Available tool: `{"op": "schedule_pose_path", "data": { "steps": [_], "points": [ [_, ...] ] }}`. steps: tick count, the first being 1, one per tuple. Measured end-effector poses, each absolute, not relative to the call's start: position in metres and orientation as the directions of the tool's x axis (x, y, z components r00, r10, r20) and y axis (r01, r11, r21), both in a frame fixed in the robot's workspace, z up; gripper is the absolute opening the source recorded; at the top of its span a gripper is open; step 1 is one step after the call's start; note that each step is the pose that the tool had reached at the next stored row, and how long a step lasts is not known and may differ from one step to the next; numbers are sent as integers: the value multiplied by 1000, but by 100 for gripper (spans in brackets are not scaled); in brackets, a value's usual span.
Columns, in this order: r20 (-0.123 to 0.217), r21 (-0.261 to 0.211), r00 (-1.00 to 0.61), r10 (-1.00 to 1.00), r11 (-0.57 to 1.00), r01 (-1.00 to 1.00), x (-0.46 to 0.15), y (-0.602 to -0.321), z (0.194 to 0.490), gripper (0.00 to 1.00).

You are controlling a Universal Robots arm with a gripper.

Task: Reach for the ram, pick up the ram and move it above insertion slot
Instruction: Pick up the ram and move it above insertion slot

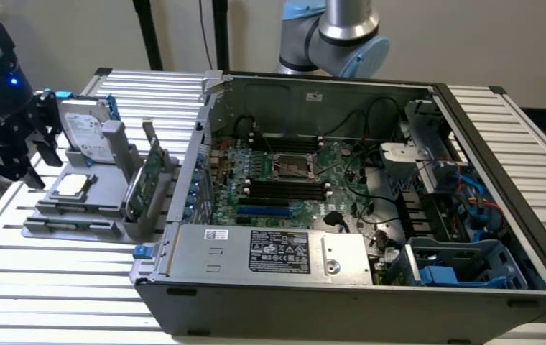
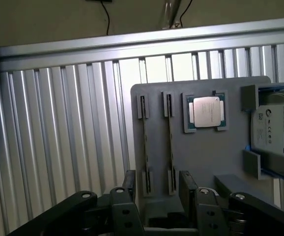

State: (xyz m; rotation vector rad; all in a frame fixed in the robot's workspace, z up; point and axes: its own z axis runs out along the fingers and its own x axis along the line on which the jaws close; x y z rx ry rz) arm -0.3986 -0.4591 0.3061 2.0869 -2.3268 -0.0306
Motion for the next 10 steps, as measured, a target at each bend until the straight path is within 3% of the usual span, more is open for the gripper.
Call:
{"op": "schedule_pose_path", "data": {
  "steps": [10],
  "points": [
    [-1,25,-108,-994,108,-994,-395,-461,288,48]
  ]
}}
